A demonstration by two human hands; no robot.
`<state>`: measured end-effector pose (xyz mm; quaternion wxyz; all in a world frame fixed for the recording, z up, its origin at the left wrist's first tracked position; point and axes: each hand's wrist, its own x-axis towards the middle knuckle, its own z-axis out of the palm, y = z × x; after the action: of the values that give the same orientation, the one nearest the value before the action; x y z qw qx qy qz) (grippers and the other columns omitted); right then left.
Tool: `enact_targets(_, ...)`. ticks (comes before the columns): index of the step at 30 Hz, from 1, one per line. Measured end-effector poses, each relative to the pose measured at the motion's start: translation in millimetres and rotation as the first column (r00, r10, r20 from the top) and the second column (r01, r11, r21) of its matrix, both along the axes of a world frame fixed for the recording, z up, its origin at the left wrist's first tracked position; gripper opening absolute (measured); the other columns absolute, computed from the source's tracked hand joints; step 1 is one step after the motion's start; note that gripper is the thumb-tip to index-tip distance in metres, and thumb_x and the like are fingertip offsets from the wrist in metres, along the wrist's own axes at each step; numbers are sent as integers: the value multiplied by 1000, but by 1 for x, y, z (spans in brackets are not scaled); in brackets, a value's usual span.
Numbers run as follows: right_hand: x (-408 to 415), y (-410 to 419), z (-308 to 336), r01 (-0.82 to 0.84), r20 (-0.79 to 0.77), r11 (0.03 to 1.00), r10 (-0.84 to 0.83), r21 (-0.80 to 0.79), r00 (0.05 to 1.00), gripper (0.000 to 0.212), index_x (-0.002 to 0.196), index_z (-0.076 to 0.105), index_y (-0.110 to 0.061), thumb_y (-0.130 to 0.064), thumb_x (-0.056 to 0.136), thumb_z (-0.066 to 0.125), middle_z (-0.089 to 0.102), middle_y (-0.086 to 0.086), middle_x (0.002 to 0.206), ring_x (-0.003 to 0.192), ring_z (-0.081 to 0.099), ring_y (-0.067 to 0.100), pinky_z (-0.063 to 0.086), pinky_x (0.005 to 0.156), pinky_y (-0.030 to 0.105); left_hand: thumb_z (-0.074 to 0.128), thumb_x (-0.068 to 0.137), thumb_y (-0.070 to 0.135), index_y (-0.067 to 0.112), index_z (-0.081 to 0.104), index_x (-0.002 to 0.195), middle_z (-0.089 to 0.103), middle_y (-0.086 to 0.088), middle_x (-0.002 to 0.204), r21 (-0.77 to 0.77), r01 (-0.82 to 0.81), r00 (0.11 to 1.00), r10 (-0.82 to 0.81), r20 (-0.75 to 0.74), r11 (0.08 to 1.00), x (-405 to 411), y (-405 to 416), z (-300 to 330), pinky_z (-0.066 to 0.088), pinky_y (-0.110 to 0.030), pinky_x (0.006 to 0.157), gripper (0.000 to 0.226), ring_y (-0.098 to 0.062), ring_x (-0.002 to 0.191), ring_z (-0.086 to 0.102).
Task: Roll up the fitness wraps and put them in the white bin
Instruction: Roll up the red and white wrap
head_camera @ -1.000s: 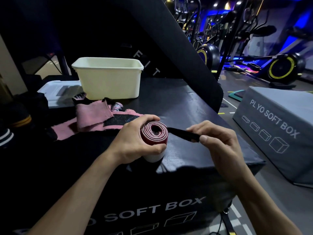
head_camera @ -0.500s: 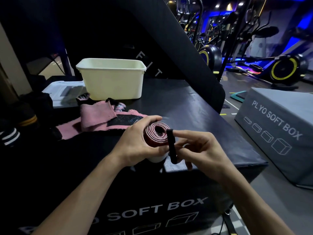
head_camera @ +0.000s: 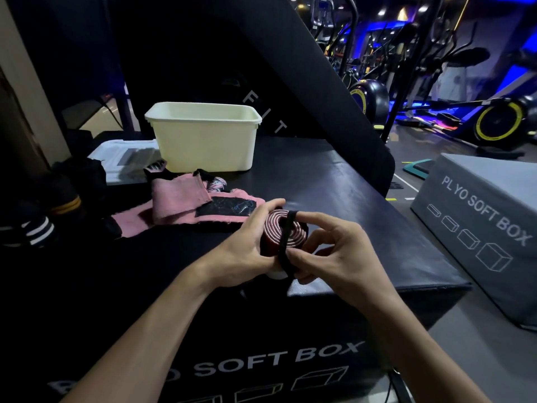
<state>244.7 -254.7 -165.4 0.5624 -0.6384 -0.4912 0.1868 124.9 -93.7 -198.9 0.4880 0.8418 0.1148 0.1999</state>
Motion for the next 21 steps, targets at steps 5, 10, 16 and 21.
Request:
enact_targets(5, 0, 1, -2, 14, 7, 1000, -14, -7, 1000, 46, 116, 70, -29, -3, 81, 83, 72, 9, 67, 57, 74, 30, 64, 61, 45, 86, 78, 23, 37, 19, 158, 49, -2, 150, -60, 98, 993, -102, -61, 993, -2, 3, 6, 48, -45, 111, 105, -15, 134, 56)
enact_targets(10, 3, 4, -5, 36, 7, 999, -36, 2, 999, 44, 117, 74, -27, -6, 80, 86, 71, 14, 70, 64, 74, 36, 64, 66, 54, 85, 74, -7, 18, 41, 144, 64, -2, 128, -69, 95, 995, -97, -18, 993, 4, 6, 11, 50, -22, 96, 87, -7, 114, 66)
enact_targets(16, 12, 1, -5, 133, 193, 991, -128, -11, 973, 45, 114, 74, -34, -20, 75, 90, 73, -2, 72, 60, 72, 24, 61, 67, 50, 95, 59, 10, 23, 51, 131, 69, 2, 118, -13, -61, 995, 61, 81, 998, 15, 0, 1, 55, -36, 99, 86, -14, 108, 69)
enact_targets(21, 14, 0, -8, 199, 292, 979, -180, -35, 939, 51, 118, 72, -39, -30, 70, 89, 72, -9, 78, 55, 62, 8, 58, 64, 40, 93, 51, 33, 29, 52, 127, 66, 6, 120, 89, -173, 977, 160, 138, 981, 17, -5, -6, 53, -42, 98, 87, -12, 110, 66)
